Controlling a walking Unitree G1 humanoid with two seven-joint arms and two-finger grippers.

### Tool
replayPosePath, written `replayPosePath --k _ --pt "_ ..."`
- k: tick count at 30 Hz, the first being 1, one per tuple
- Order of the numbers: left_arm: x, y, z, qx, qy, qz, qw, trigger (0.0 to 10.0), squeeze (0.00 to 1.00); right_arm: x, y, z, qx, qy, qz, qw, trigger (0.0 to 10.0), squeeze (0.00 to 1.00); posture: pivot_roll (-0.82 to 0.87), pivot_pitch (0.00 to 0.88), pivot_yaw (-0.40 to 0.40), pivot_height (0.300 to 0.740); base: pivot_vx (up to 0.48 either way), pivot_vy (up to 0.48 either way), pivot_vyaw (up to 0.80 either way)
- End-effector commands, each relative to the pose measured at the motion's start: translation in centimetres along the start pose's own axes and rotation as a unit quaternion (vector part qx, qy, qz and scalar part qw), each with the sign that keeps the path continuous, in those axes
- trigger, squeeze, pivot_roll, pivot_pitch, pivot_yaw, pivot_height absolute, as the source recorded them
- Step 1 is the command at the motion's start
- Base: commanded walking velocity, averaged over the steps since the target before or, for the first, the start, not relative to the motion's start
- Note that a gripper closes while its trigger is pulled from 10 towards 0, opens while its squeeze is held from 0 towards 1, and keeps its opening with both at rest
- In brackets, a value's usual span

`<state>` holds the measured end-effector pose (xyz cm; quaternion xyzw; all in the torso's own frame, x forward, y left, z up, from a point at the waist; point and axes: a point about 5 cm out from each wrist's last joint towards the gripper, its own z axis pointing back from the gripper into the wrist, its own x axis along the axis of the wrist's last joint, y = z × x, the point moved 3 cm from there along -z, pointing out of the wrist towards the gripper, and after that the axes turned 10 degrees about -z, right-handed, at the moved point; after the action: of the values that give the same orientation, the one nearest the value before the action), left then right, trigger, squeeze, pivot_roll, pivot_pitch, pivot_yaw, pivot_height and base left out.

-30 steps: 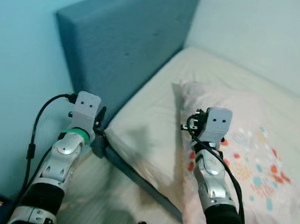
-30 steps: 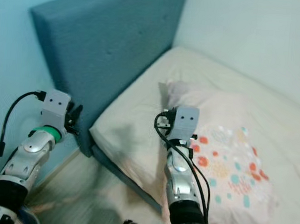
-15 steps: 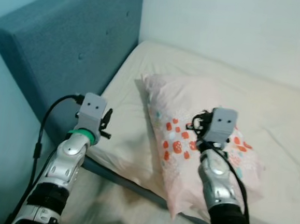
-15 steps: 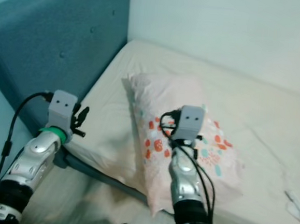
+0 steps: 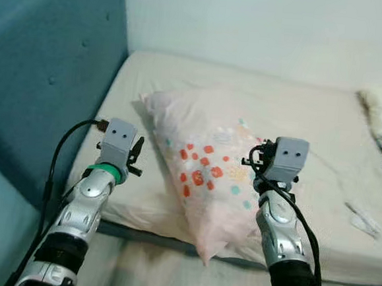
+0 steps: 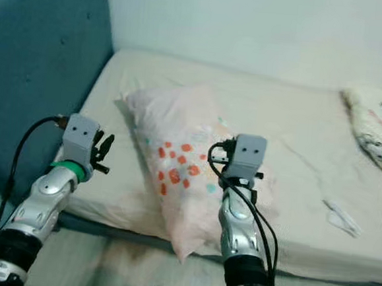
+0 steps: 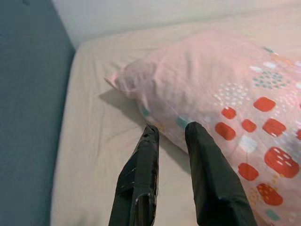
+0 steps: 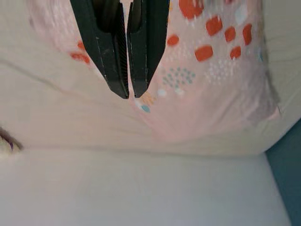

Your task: Clean up the room

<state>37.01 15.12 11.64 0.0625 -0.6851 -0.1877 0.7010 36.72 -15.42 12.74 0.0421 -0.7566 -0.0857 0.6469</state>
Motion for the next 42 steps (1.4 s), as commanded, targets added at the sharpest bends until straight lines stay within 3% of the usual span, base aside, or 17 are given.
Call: replayPosePath --k 1,17,36,42 --pt "-0.82 -0.58 0.19 -0.007 0.014 0.001 1.000 10.0 0.00 -0.30 -0.47 0.21 -0.005 0.004 0.002 1.000 10.0 0.00 0.05 0.054 0.040 0.740 0.000 0.000 -0.78" --pt "-0.57 -0.89 0.27 -0.011 0.008 0.000 1.000 10.0 0.00 -0.33 -0.50 0.18 -0.007 0.005 0.004 1.000 10.0 0.00 0.04 0.053 0.039 0.740 0.000 0.000 -0.78" --pt "-0.48 -0.50 0.16 0.001 0.006 0.006 1.000 10.0 0.00 -0.32 -0.21 0.01 0.002 0.005 0.012 1.000 10.0 0.00 0.05 0.042 0.030 0.740 0.000 0.447 0.00" --pt "-0.16 -0.28 0.24 0.009 -0.008 -0.011 1.000 10.0 0.00 -0.32 -0.16 0.01 0.003 0.005 0.013 1.000 10.0 0.00 0.05 0.045 0.030 0.740 0.000 0.005 0.00"
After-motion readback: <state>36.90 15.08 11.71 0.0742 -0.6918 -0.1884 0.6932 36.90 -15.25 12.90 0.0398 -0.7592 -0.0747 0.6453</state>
